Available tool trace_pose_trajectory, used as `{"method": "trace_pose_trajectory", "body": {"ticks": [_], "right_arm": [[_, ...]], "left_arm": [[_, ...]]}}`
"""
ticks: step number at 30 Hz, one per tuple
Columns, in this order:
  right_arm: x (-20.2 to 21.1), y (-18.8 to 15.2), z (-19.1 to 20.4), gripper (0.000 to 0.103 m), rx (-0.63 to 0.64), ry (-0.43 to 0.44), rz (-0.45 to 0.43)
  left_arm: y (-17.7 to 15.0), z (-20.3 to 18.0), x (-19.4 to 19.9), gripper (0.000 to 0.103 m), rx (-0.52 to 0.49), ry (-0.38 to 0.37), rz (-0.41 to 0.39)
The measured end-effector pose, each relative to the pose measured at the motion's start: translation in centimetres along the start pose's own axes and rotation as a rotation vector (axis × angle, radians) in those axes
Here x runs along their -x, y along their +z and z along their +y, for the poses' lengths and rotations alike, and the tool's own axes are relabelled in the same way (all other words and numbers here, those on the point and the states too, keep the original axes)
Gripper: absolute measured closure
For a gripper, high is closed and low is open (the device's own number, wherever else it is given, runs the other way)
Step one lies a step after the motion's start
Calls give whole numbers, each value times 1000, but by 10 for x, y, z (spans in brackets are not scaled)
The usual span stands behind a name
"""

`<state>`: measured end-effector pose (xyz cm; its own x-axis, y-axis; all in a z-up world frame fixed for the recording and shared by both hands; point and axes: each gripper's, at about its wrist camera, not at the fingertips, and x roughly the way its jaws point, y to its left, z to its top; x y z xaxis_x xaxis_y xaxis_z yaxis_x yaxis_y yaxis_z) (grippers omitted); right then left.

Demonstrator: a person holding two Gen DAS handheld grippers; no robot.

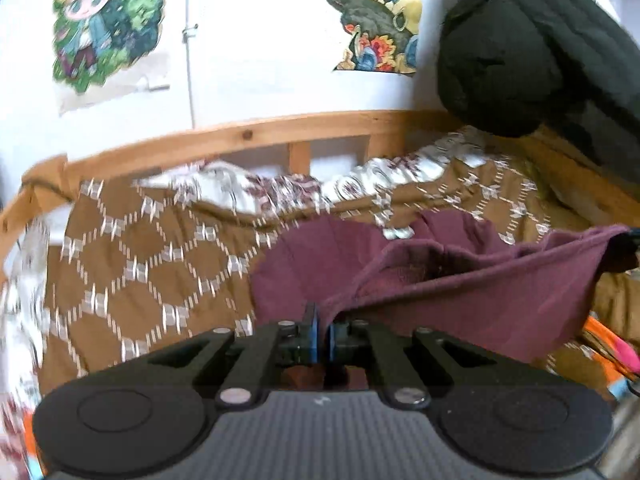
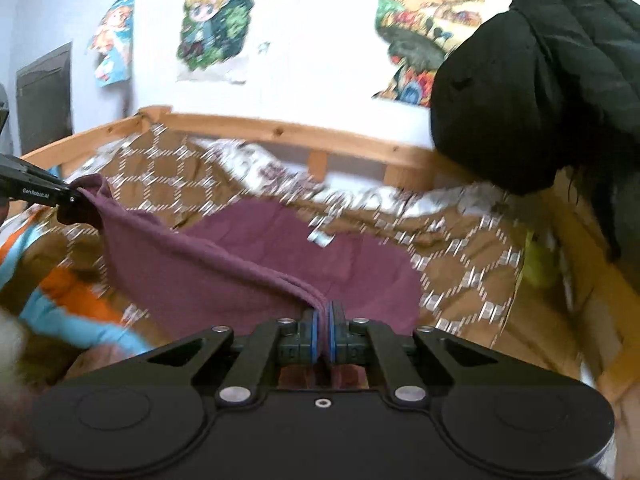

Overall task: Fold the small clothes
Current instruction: 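Lift the hem with both tools and fold it toward the collar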

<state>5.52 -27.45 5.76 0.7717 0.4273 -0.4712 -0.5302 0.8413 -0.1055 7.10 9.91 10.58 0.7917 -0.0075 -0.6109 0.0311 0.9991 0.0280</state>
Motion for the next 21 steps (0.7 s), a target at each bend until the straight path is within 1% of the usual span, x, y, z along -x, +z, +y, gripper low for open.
{"method": "trace_pose_trajectory", "body": {"ticks": [2,5,7,9,11,15,21], "right_arm": [[-22,15,-13,98,18,-25,-23],[-61,34,-34,98,30,-63,-50],[-89,41,-43,98,68,-114,-76],[-124,43,-49,98,113,-178,-94],[-156,42,-55,98,111,-205,-86],[-218,34,-74,98,12,-194,-22],[-274,23,-80,98,-11,-180,33]], "left_arm": [[23,1,-24,98,-16,33,9],[48,1,-62,98,-18,81,25],[59,1,-89,98,-38,115,25],[67,-9,-120,98,-71,154,28],[70,-15,-154,98,-73,176,67],[66,-8,-203,97,-44,169,132],[55,14,-241,96,5,127,181]]}}
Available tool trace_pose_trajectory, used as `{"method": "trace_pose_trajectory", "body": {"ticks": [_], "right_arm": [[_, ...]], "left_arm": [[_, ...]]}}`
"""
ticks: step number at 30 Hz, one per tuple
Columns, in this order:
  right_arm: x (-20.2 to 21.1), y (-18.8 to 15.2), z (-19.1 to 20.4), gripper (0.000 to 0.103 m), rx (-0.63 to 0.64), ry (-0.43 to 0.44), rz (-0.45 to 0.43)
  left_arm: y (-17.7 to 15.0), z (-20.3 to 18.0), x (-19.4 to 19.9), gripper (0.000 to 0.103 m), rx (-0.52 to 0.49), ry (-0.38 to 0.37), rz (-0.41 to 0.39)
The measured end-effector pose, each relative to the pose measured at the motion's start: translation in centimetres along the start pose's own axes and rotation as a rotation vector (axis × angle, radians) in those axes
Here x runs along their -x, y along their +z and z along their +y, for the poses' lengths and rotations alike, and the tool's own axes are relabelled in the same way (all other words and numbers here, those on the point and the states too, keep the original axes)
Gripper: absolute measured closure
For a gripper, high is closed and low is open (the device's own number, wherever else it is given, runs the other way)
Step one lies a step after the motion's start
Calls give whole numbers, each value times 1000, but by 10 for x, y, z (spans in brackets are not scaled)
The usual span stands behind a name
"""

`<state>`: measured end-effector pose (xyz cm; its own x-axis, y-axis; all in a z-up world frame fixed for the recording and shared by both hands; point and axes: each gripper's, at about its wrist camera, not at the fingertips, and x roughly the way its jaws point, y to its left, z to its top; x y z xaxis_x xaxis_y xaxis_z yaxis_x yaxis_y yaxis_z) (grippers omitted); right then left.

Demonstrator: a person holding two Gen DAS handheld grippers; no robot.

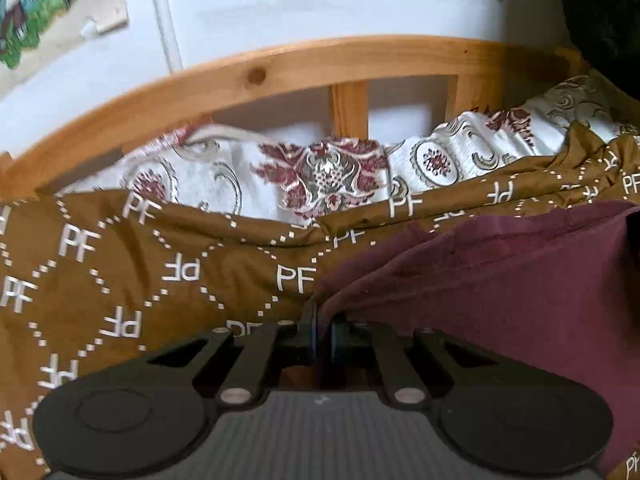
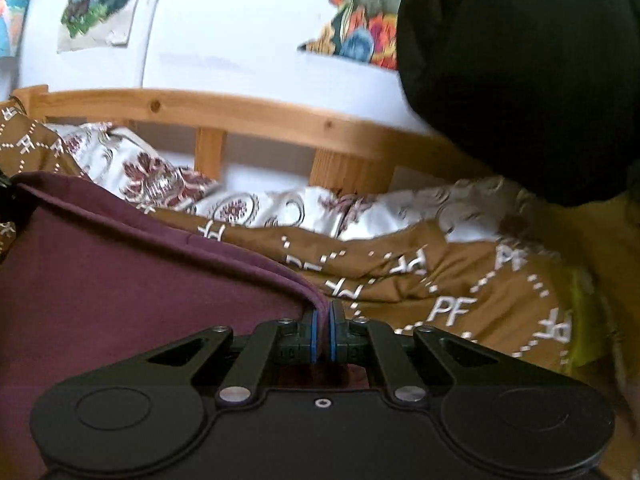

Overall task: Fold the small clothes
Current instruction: 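Lift the hem with both tools and fold it toward the collar, then lay the hem onto the collar and open both tools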

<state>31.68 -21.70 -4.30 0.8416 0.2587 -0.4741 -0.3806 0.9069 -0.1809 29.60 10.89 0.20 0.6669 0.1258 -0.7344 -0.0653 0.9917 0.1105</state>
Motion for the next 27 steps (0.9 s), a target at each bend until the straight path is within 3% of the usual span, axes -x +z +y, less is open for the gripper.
{"method": "trace_pose_trajectory", "body": {"ticks": [5,9,10,12,16,17,23,27], "right_arm": [[-22,-5,5,96,0,-27,13],[-32,-12,3,90,-26,-35,44],[-32,-14,3,85,-26,-36,50],[-31,-16,1,76,-40,-36,53],[-16,-22,-11,26,-124,-7,30],[-8,-25,-13,19,-142,4,12],[30,-52,-6,3,-99,-12,-4],[52,-73,1,1,-90,-39,-43]], "left_arm": [[1,8,-24,94,50,-49,44],[1,14,-33,81,85,-69,58],[0,15,-33,76,94,-68,56],[-1,18,-31,49,104,-55,50],[-7,28,-23,41,138,-79,46],[-9,30,-21,32,150,-78,47],[-34,35,9,0,179,-42,-24],[-58,35,27,1,228,-37,-50]]}}
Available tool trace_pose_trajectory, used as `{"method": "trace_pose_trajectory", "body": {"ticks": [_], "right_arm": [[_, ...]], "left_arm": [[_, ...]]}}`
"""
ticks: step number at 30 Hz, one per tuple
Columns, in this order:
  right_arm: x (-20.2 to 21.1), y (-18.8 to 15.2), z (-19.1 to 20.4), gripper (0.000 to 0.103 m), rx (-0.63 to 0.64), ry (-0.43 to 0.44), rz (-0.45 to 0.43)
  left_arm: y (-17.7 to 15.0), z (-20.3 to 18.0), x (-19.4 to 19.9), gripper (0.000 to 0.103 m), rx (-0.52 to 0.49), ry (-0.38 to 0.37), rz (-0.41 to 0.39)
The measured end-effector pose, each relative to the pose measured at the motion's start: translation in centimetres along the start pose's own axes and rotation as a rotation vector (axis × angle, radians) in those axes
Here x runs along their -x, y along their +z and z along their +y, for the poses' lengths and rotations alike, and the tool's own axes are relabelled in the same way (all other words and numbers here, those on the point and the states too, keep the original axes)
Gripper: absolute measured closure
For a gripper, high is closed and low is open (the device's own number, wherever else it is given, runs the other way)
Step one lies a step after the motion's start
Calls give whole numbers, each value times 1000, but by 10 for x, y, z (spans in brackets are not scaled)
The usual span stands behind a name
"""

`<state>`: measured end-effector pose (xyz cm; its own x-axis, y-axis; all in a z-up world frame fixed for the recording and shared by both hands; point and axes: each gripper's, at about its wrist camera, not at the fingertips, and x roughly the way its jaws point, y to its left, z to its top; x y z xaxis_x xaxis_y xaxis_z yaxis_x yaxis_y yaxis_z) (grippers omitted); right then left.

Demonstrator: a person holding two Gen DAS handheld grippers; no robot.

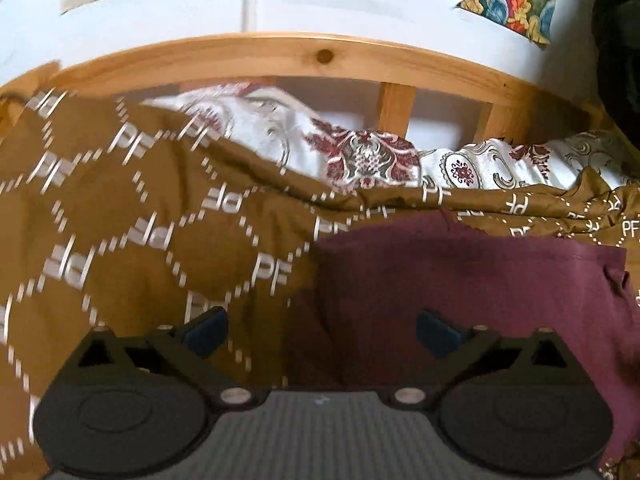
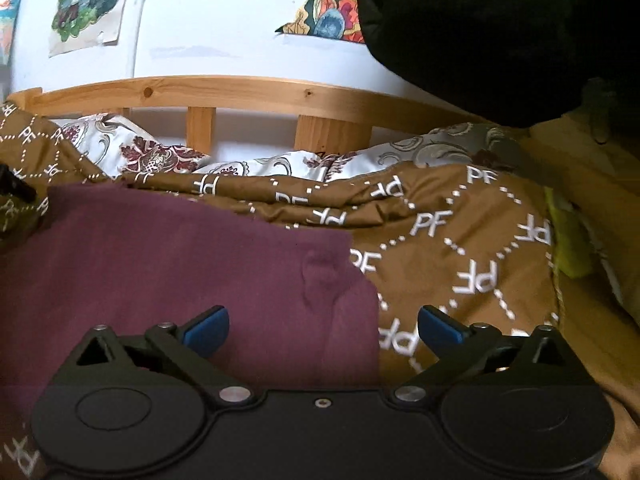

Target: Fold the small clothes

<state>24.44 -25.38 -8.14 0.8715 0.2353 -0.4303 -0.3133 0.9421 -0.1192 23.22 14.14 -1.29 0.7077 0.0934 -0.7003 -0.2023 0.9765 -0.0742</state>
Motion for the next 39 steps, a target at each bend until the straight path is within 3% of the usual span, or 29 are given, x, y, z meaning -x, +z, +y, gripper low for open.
{"method": "trace_pose_trajectory", "body": {"ticks": [4,11,19,22,26,28,29,31,33,39], "right_arm": [[5,-12,4,1,-48,10,1],[8,-18,15,1,-22,30,1],[6,-24,22,1,-47,38,50],[7,-29,23,1,-43,31,61],[4,-31,22,1,-54,20,78],[3,-32,20,1,-62,18,84],[3,-32,20,1,-65,16,84],[3,-32,19,1,-65,15,85],[4,-32,20,1,-63,15,86],[4,-32,22,1,-46,12,89]], "left_arm": [[-31,2,25,1,40,-18,-17],[-77,-10,56,1,23,-41,-14],[-88,-18,59,1,46,-105,19],[-88,-22,55,9,42,-128,36],[-89,-22,49,32,51,-120,66],[-90,-20,45,55,66,-103,85],[-91,-18,43,73,78,-101,98],[-93,-16,42,91,84,-85,108],[-94,-15,43,98,73,-84,101],[-100,-12,48,99,74,-70,104]]}}
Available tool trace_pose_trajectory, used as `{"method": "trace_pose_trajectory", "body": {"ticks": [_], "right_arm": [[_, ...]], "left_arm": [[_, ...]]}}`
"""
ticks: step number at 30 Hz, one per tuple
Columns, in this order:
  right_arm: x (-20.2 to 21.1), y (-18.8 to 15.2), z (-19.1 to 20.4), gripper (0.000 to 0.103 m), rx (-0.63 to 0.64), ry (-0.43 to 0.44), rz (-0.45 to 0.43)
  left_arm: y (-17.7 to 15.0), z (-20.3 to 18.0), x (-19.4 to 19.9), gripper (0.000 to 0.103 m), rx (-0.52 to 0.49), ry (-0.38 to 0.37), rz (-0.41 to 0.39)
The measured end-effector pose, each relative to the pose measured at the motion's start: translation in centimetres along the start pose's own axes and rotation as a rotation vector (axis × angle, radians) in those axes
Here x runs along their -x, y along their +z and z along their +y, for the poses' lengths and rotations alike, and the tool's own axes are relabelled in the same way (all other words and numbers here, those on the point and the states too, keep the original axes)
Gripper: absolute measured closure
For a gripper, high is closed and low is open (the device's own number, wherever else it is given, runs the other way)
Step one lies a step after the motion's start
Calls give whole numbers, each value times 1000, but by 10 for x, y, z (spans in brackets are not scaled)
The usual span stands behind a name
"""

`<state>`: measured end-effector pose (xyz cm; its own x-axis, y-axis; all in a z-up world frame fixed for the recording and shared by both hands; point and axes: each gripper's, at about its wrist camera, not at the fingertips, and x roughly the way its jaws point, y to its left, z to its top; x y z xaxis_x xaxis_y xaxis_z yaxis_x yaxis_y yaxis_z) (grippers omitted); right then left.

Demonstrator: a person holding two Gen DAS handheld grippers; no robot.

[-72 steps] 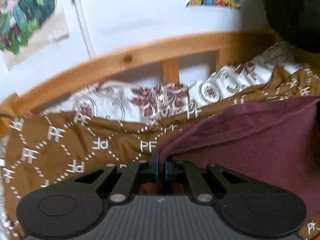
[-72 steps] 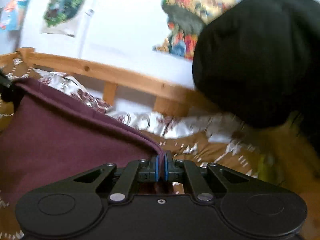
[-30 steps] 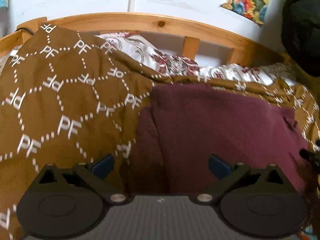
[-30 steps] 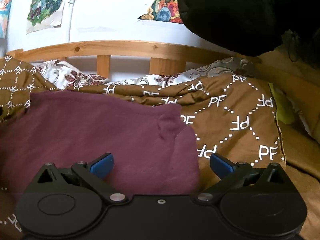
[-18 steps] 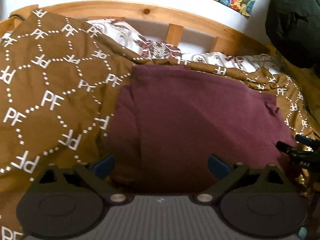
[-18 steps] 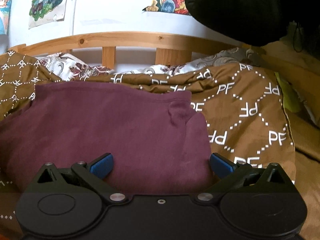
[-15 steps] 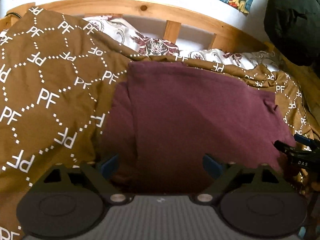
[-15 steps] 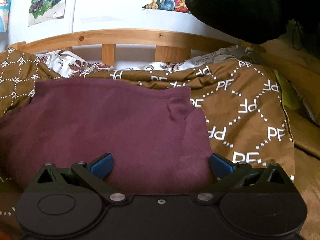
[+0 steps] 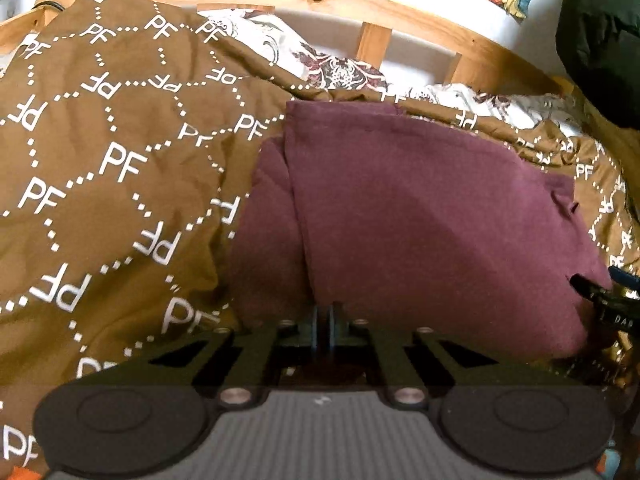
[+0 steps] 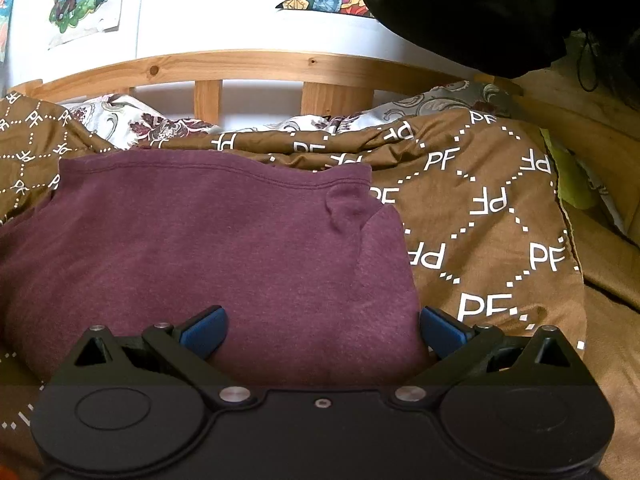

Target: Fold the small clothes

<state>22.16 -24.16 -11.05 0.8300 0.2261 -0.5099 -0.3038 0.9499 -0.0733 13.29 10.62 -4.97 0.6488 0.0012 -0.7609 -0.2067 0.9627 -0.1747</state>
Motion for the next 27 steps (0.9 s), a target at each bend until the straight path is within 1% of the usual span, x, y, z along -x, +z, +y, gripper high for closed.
{"method": "trace_pose_trajectory", "body": {"ticks": [3,7,11,13,15,17,19,21,22,23,24,26,27], "right_arm": [[0,-4,0,1,14,-4,15],[-5,-10,5,1,47,-17,47],[-7,-12,6,1,63,-26,50],[-7,-11,7,1,67,-28,50],[-7,-10,8,1,70,-32,50],[-7,-9,8,1,74,-34,50],[-6,-8,10,1,76,-38,47],[-5,-8,10,1,78,-42,43],[-4,-8,10,1,77,-45,38],[-3,-7,11,1,74,-47,31],[-2,-7,11,1,70,-49,22],[0,-6,13,1,62,-51,0],[2,-6,16,1,60,-51,-15]], "left_arm": [[-2,1,-1,99,-16,13,14],[-1,2,-4,99,-17,11,24],[-2,-3,-4,94,-56,24,24],[-2,-8,-3,82,-88,30,20],[-2,-12,-1,47,-113,38,10],[-3,-14,3,33,-125,49,-13],[-3,-14,6,26,-132,40,-22],[-1,-13,8,11,-133,44,-36],[0,-12,10,8,-132,53,-55],[2,-11,12,4,-128,65,-79],[3,-9,13,1,-121,73,-98],[8,-4,13,1,-99,67,-123],[10,-1,11,1,-86,58,-124]]}}
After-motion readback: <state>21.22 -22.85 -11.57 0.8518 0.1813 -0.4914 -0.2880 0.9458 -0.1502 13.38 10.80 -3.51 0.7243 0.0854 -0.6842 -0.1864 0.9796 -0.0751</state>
